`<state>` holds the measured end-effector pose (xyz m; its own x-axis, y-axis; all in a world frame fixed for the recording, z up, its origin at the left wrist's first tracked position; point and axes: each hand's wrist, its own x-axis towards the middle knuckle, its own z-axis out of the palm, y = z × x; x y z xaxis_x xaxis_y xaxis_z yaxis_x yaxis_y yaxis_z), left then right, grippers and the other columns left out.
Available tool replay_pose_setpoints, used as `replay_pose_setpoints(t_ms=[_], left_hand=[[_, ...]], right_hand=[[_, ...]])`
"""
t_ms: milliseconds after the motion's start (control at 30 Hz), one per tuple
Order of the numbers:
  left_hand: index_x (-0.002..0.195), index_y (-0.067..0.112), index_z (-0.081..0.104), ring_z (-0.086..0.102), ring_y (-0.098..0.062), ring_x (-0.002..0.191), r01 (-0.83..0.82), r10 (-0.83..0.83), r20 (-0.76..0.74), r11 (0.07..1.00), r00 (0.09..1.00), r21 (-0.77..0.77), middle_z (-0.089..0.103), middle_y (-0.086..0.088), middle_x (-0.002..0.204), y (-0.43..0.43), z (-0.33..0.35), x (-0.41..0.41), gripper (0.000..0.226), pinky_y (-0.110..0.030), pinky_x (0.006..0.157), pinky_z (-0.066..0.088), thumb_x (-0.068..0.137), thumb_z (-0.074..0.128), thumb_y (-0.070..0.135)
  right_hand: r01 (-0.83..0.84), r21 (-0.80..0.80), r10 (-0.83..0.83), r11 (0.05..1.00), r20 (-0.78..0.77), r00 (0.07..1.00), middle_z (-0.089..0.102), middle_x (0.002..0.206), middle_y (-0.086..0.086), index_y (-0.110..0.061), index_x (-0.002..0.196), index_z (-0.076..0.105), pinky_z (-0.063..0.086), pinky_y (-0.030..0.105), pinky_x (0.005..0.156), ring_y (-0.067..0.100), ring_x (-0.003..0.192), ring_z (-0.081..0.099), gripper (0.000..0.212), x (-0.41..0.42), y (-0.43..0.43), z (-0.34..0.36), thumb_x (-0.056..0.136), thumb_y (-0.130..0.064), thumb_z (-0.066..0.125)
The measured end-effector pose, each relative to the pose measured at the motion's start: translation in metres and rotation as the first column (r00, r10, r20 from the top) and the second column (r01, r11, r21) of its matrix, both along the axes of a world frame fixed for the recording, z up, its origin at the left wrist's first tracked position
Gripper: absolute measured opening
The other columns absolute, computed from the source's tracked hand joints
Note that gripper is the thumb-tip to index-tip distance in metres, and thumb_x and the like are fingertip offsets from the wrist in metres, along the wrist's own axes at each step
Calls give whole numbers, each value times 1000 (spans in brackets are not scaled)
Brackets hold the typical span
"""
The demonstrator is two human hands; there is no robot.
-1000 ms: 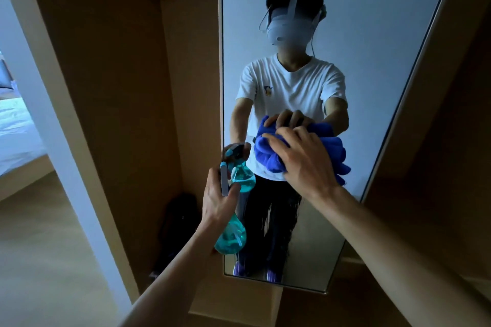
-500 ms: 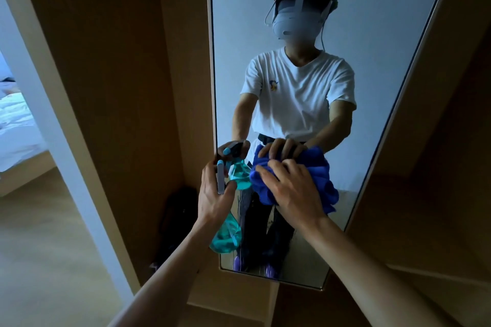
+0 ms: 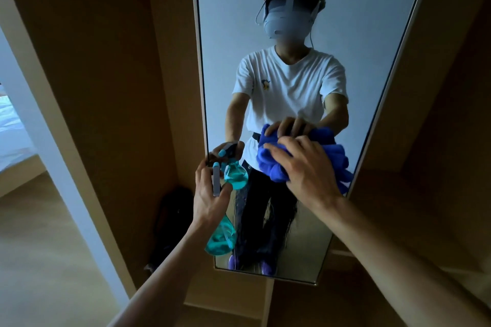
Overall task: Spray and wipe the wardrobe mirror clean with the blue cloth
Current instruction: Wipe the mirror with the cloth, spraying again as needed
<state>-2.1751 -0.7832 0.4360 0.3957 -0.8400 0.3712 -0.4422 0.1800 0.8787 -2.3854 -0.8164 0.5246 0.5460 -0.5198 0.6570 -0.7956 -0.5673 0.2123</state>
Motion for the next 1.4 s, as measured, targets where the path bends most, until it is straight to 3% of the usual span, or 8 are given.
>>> replay_pose_setpoints(t_ms=[133, 267, 400, 667, 933, 1033, 1167, 1400], left_hand=[[140, 17, 45, 48, -23, 126, -6, 6, 6, 1000, 1000, 5, 37, 0, 152, -1, -3, -1, 65, -42, 92, 45, 79, 51, 40], [144, 18, 42, 47, -23, 128, -7, 7, 6, 1000, 1000, 1, 35, -1, 155, -2, -4, -1, 68, -43, 93, 44, 80, 51, 39], [143, 17, 42, 47, -25, 127, -12, 12, 17, 1000, 1000, 8, 34, -2, 156, -2, -6, -2, 67, -45, 93, 45, 80, 51, 39], [147, 19, 40, 47, -25, 125, -15, 15, 19, 999, 1000, 31, 33, 0, 156, -3, -8, -1, 71, -50, 96, 48, 80, 52, 39], [138, 18, 47, 49, -21, 119, 16, -16, -12, 999, 1000, 42, 30, 4, 157, -1, -5, 1, 63, -38, 88, 42, 78, 54, 37], [126, 21, 52, 48, -20, 120, 24, -23, -14, 999, 1000, 38, 28, 6, 158, -3, -5, 0, 51, -38, 89, 42, 78, 55, 38], [133, 15, 51, 47, -19, 119, 21, -21, -9, 999, 1000, 45, 26, 6, 158, -5, -6, -2, 62, -39, 90, 44, 77, 55, 40], [127, 14, 51, 46, -16, 110, -2, 1, 7, 999, 1000, 42, 24, 5, 160, -6, -8, -6, 55, -36, 86, 43, 77, 54, 37]], right_hand=[[57, -59, -57, 997, 4, 998, 57, 124, 6, -22, 135, 55, 40, 46, 78, 32, 97, 50, 66, -13, -3, 33, 71, -12, 66], [27, -79, -29, 996, -22, 999, 57, 125, 4, -22, 136, 55, 39, 45, 78, 31, 99, 51, 60, -18, -4, 32, 76, -15, 59], [-18, -90, 16, 996, -28, 999, 60, 123, 3, -20, 134, 57, 39, 42, 78, 30, 98, 53, 53, -20, -7, -4, 83, -9, 61], [-7, 54, 15, 999, -155, 988, 60, 128, 7, -19, 136, 54, 46, 42, 82, 30, 103, 55, 51, -27, -2, -81, 86, -7, 56], [-14, 36, 16, 999, -46, 999, 60, 123, 2, -21, 131, 58, 45, 43, 79, 28, 100, 55, 48, -40, -3, -39, 85, -8, 55], [-1, -29, 1, 1000, -4, 1000, 60, 122, 3, -21, 131, 58, 44, 45, 78, 30, 99, 54, 48, -49, -6, -7, 84, -8, 59], [36, -95, -34, 995, 15, 999, 58, 123, 1, -23, 132, 57, 40, 43, 77, 28, 98, 52, 54, -60, -10, 29, 81, -9, 64], [-2, -110, 5, 994, 28, 1000, 60, 123, 1, -20, 134, 58, 43, 43, 81, 28, 101, 54, 50, -65, -10, 0, 85, -10, 58]])
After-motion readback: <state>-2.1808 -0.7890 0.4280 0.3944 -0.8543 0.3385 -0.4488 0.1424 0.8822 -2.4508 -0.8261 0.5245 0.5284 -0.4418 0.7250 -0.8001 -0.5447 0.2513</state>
